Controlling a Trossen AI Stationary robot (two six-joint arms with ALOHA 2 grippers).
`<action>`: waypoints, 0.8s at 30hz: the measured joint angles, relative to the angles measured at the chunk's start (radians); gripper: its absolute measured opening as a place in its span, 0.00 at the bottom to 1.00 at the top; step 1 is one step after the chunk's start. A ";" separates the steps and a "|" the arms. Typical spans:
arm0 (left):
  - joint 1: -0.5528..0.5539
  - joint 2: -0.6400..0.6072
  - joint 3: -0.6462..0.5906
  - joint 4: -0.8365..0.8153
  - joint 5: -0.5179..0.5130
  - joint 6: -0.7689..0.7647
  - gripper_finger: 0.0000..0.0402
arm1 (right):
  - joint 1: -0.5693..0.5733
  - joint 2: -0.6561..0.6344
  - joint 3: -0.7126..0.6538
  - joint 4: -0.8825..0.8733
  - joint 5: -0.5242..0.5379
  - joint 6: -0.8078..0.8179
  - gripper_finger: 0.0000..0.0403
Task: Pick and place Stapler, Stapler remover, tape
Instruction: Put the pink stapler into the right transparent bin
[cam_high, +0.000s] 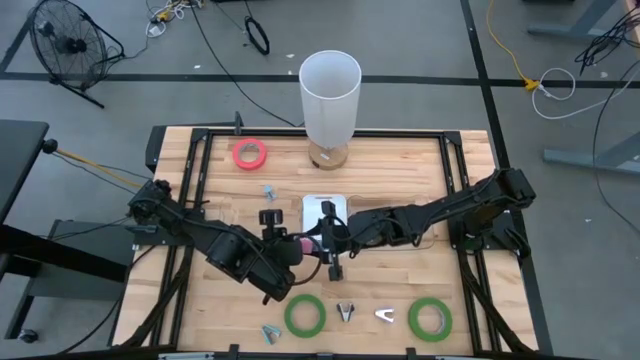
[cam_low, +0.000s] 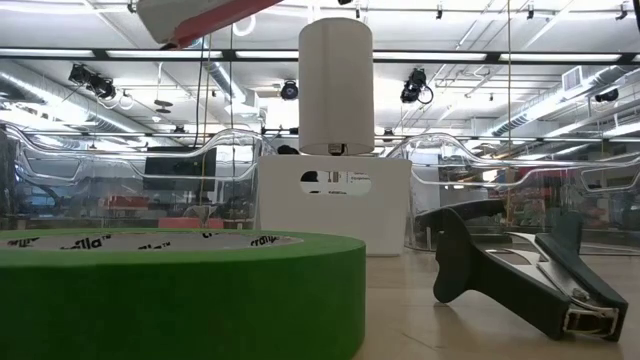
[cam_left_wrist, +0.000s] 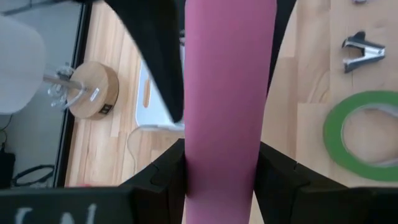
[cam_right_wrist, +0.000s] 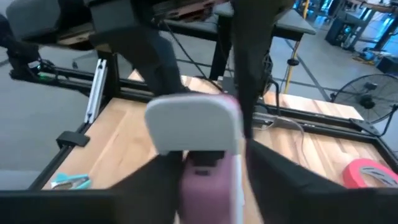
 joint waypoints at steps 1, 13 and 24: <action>0.000 0.000 0.000 0.005 -0.003 0.004 0.36 | 0.000 0.000 0.000 -0.005 -0.002 0.000 0.34; -0.001 0.000 -0.001 -0.001 -0.027 -0.025 0.43 | 0.000 -0.002 0.000 -0.020 0.012 -0.029 0.19; -0.016 0.000 0.000 -0.088 -0.068 -0.091 0.66 | -0.002 -0.100 -0.002 -0.281 0.125 0.007 0.19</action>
